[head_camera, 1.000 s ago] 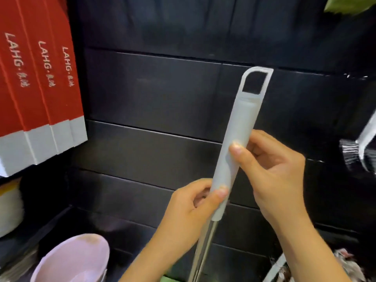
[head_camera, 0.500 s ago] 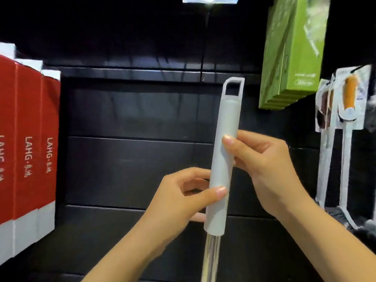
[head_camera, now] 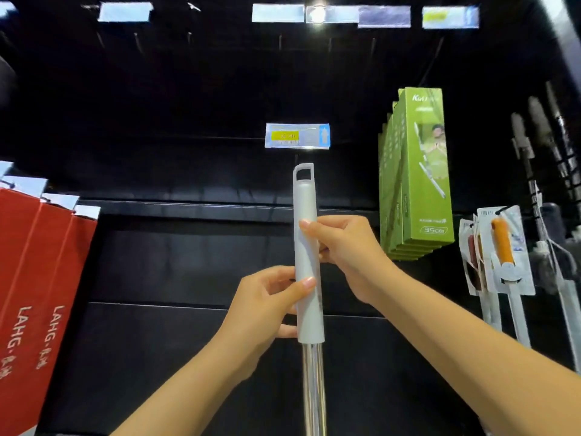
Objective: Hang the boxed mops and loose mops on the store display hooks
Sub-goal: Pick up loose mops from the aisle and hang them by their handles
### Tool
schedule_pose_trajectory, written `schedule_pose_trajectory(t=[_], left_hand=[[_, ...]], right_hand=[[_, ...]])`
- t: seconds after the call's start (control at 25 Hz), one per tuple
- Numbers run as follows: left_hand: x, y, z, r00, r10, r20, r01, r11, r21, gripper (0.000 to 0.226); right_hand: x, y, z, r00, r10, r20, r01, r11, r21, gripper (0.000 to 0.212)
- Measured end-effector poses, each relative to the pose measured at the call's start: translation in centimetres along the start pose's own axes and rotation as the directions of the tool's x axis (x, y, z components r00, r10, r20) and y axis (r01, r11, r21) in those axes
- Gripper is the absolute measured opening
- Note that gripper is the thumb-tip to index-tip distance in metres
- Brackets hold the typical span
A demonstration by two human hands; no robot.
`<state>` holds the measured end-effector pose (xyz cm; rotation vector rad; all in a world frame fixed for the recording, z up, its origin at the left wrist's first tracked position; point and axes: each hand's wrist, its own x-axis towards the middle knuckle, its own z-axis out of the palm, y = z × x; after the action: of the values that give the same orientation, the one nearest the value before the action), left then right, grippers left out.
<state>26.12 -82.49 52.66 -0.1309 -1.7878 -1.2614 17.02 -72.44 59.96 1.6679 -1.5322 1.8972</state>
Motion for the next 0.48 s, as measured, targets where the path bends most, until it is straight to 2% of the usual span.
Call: schedule_pose_trajectory(t=[0.36,0.48], left_hand=[[5.7,1.7,0.5,0.995,0.042,-0.092,-0.033,0.995,0.093,0.033],[7.1,1.5,0.2,0.993,0.062,-0.099,-0.050,0.992,0.118,0.033]], right_hand=[[6.4,0.3,0.2,0.994,0.034,-0.101,-0.033,0.999,0.004,0.016],[7.7,0.9,0.3,0.993,0.030,-0.112,-0.028,0.999,0.022,0.009]])
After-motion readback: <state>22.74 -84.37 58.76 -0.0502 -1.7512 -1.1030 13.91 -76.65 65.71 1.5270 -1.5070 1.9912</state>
